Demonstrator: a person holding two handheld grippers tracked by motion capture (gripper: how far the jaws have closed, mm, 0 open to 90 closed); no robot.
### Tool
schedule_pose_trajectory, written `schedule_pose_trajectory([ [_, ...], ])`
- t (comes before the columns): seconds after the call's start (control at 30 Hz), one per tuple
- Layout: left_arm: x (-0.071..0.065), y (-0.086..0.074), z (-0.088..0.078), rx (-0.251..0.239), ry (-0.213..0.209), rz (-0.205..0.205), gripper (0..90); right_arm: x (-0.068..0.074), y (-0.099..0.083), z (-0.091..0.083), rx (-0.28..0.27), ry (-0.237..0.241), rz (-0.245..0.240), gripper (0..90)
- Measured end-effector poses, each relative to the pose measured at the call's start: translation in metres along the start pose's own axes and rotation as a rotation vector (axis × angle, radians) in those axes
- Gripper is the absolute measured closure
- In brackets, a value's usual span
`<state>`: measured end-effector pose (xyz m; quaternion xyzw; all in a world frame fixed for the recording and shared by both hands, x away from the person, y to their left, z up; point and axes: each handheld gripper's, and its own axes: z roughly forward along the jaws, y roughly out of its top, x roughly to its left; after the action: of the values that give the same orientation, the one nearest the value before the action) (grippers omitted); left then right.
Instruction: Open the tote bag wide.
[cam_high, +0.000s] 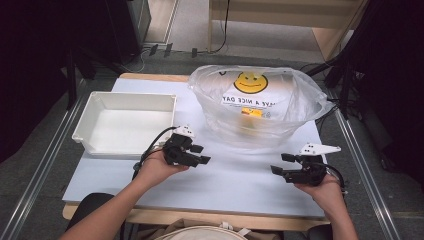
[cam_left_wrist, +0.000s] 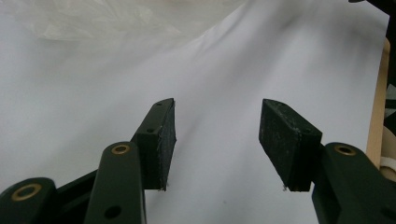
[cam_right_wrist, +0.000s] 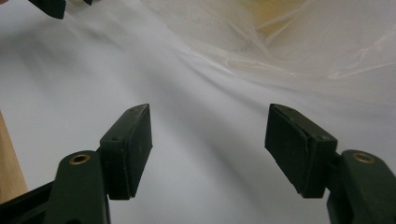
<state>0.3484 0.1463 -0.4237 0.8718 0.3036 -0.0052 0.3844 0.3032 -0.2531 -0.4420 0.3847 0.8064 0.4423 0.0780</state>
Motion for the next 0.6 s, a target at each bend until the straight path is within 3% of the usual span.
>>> schedule_pose_trajectory([
  [0.23, -0.0008, 0.0, 0.0013, 0.012, 0.016, 0.006, 44.5, -0.0021, 0.0007, -0.0013, -0.005, -0.006, 0.005, 33.6],
  [0.6, -0.0008, 0.0016, -0.0014, -0.007, -0.013, -0.015, 48.4, -0.0032, 0.0022, -0.0045, -0.013, 0.001, 0.012, 35.0],
])
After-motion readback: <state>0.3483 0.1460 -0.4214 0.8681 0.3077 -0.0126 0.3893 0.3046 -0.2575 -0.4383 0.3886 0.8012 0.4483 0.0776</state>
